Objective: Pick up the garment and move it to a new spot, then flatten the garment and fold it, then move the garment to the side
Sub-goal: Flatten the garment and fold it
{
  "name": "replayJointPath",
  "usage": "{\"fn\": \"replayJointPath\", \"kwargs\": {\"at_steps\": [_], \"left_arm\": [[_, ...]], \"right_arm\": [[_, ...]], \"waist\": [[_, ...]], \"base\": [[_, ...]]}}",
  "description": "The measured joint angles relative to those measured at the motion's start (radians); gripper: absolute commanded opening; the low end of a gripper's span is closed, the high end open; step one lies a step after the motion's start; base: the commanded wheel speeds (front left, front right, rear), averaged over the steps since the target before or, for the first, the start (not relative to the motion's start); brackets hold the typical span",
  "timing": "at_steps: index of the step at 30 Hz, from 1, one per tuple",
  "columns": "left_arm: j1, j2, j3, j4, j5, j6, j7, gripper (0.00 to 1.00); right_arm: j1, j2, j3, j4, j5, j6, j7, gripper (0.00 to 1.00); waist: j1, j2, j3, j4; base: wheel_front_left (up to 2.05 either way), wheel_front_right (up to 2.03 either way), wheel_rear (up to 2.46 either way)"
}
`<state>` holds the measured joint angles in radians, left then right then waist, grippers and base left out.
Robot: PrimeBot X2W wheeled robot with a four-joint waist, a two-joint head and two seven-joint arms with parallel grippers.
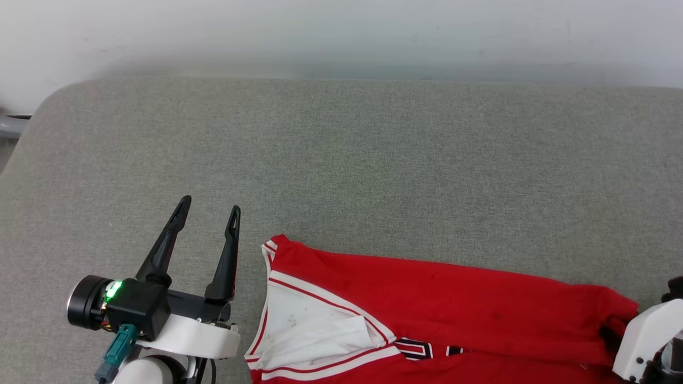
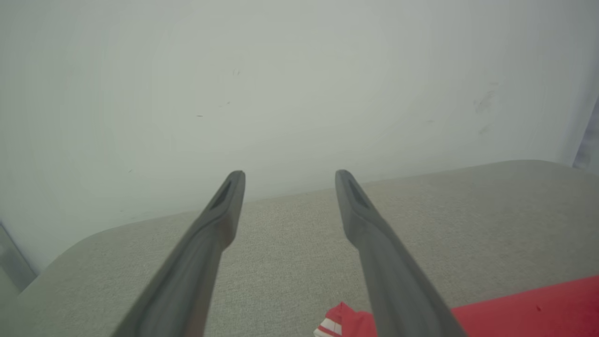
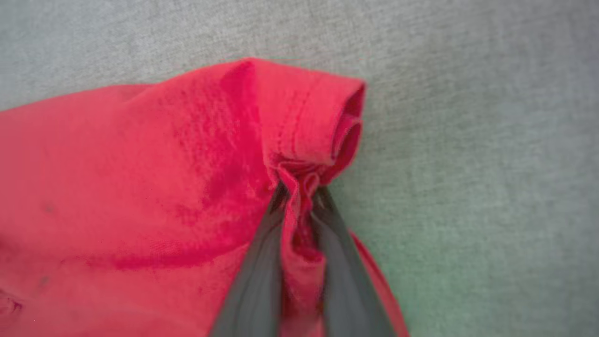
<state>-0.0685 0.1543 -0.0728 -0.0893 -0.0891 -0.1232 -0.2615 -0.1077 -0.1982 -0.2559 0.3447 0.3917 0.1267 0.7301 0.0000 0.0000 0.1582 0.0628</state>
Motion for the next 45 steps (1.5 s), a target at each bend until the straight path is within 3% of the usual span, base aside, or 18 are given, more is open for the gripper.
{"fn": "replayJointPath", "kwargs": {"at_steps": [9, 19, 25, 32, 40, 45], "left_arm": [[0.021, -0.001, 0.01, 0.005, 0.001, -0.006, 0.0, 1.0], [0.029, 0.0, 0.01, 0.01, -0.003, -0.006, 0.0, 1.0], [0.033, -0.002, 0.007, 0.015, -0.012, -0.006, 0.0, 1.0], [0.061, -0.016, 0.005, 0.026, -0.018, -0.006, 0.0, 1.0], [0.094, -0.034, 0.005, 0.035, -0.03, -0.008, -0.002, 1.0], [0.106, -0.041, 0.013, 0.032, -0.03, -0.008, -0.002, 1.0]], "right_arm": [[0.0, -0.038, 0.004, 0.042, 0.023, 0.006, -0.079, 0.0], [-0.018, -0.151, -0.095, 0.097, -0.024, 0.005, -0.13, 0.0], [-0.035, -0.149, -0.099, 0.101, -0.023, 0.005, -0.14, 0.0], [0.025, -0.114, -0.049, -0.013, 0.005, 0.004, -0.117, 0.0], [0.159, -0.077, 0.0, -0.266, 0.013, 0.004, -0.027, 0.0], [0.216, -0.017, 0.05, -0.409, 0.04, 0.004, 0.05, 0.0]], "waist": [[0.0, 0.0, -0.034, -0.008], [0.0, 0.0, -0.059, -0.019], [0.0, 0.0, -0.073, -0.016], [0.0, 0.0, -0.111, -0.014], [0.0, 0.0, -0.165, 0.005], [0.0, 0.0, -0.184, 0.02]], "base": [[0.0, 0.0, 0.0], [0.0, 0.0, 0.0], [0.0, 0.0, 0.0], [0.0, 0.0, 0.0], [0.0, 0.0, 0.0], [0.0, 0.0, 0.0]]}}
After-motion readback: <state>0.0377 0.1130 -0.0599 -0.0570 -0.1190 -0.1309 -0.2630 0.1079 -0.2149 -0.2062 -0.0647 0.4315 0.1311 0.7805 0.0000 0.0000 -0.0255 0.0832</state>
